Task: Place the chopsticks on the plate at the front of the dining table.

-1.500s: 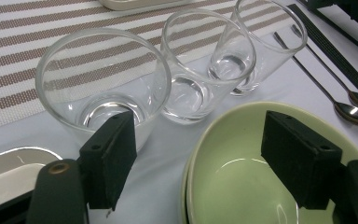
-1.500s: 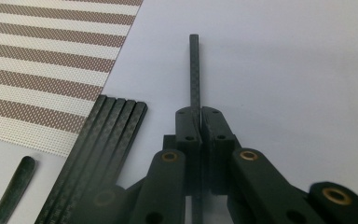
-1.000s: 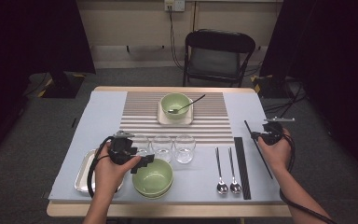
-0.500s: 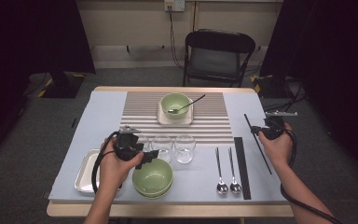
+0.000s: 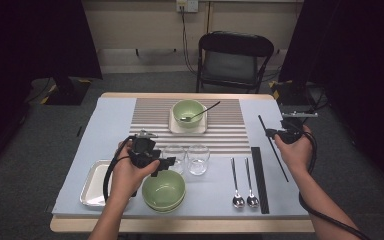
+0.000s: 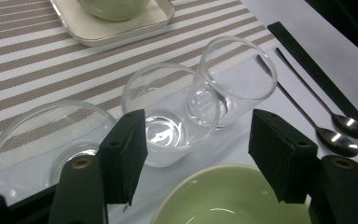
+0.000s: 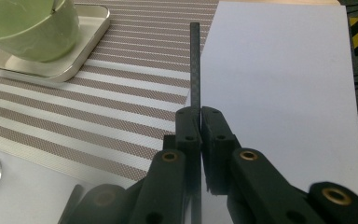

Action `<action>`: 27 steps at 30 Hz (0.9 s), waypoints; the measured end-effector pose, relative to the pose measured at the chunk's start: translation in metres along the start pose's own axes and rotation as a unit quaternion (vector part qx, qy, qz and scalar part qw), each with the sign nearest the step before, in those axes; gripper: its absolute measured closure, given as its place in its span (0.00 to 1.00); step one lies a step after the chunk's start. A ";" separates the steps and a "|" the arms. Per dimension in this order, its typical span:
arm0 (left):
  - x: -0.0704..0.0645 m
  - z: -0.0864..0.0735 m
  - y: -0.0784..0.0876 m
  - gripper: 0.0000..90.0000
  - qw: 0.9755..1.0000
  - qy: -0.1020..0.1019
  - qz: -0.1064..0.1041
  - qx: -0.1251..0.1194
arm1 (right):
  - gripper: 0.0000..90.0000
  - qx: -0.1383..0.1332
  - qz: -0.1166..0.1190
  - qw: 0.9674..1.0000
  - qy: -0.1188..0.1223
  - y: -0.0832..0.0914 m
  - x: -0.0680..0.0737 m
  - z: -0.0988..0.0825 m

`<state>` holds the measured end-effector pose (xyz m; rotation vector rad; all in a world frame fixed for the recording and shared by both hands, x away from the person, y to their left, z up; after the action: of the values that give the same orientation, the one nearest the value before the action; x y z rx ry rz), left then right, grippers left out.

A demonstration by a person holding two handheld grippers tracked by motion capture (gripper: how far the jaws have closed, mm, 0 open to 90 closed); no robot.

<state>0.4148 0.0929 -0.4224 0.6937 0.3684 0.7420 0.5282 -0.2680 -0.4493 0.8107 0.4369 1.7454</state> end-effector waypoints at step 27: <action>-0.032 0.030 -0.028 0.48 0.999 -0.007 -0.040 -0.003 | 0.96 -0.009 0.048 0.999 0.023 0.002 0.060 0.026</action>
<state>0.4229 0.0419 -0.4180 0.6743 0.3792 0.6620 0.5358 -0.2151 -0.4116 0.7915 0.4180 1.8565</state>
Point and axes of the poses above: each handheld gripper's, and its own axes: y roughly backward along the jaws, z roughly out of its top, x roughly to its left, the point moved 9 cm from there along -y, roughly forward along the jaws, and after that the axes turned 13 degrees about -y, right-handed, at the moved point
